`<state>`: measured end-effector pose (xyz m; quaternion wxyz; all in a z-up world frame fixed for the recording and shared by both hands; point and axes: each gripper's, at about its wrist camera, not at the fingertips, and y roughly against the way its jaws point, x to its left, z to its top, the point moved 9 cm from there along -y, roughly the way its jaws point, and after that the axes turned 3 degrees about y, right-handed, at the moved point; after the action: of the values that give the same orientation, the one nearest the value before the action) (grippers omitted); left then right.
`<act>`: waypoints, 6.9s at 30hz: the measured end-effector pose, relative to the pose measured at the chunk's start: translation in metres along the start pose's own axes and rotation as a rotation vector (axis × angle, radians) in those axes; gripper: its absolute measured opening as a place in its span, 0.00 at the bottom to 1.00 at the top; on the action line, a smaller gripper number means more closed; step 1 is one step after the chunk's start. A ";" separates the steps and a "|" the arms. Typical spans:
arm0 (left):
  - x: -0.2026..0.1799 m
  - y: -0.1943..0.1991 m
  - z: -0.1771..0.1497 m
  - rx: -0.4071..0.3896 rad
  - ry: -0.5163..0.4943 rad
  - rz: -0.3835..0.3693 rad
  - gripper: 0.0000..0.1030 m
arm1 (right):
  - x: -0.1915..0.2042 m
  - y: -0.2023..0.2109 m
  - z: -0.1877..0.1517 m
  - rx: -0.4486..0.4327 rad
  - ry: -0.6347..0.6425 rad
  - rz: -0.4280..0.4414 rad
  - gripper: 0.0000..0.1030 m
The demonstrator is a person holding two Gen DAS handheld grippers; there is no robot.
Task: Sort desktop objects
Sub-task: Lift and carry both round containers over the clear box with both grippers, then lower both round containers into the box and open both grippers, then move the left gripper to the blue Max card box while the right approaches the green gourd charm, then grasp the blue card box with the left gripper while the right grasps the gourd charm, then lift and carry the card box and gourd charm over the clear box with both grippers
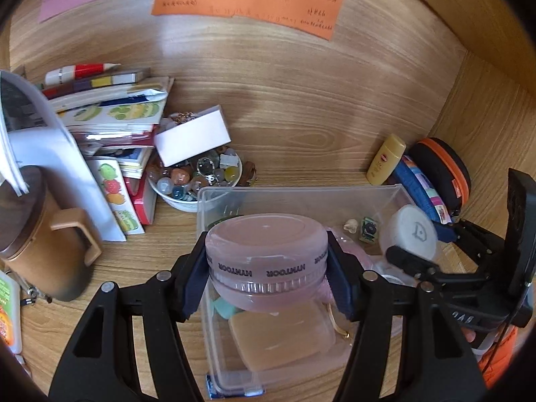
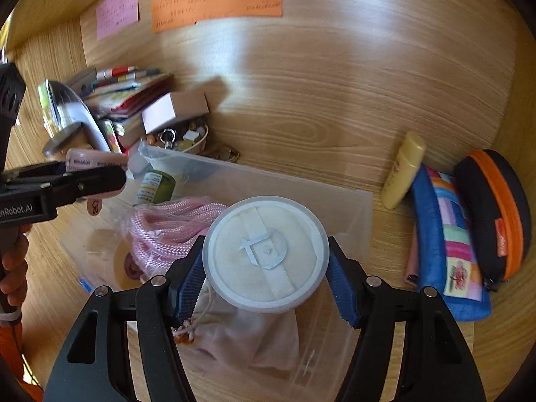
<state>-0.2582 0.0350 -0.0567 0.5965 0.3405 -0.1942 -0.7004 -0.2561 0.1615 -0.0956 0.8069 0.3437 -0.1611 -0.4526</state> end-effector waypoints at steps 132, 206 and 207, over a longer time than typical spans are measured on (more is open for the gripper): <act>0.056 0.007 -0.128 0.126 -0.074 0.198 0.65 | 0.056 -0.001 -0.101 0.137 -0.170 -0.015 0.30; 0.000 0.019 -0.034 -0.013 0.000 0.051 0.45 | 0.017 0.034 -0.029 -0.045 -0.095 0.050 0.29; 0.001 0.017 -0.034 -0.010 0.000 0.053 0.45 | 0.018 0.032 -0.028 -0.043 -0.093 0.050 0.29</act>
<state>-0.2228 0.0352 -0.0689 0.6165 0.3325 -0.1997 -0.6852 -0.2102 0.1692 -0.0940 0.8169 0.3005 -0.1974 -0.4510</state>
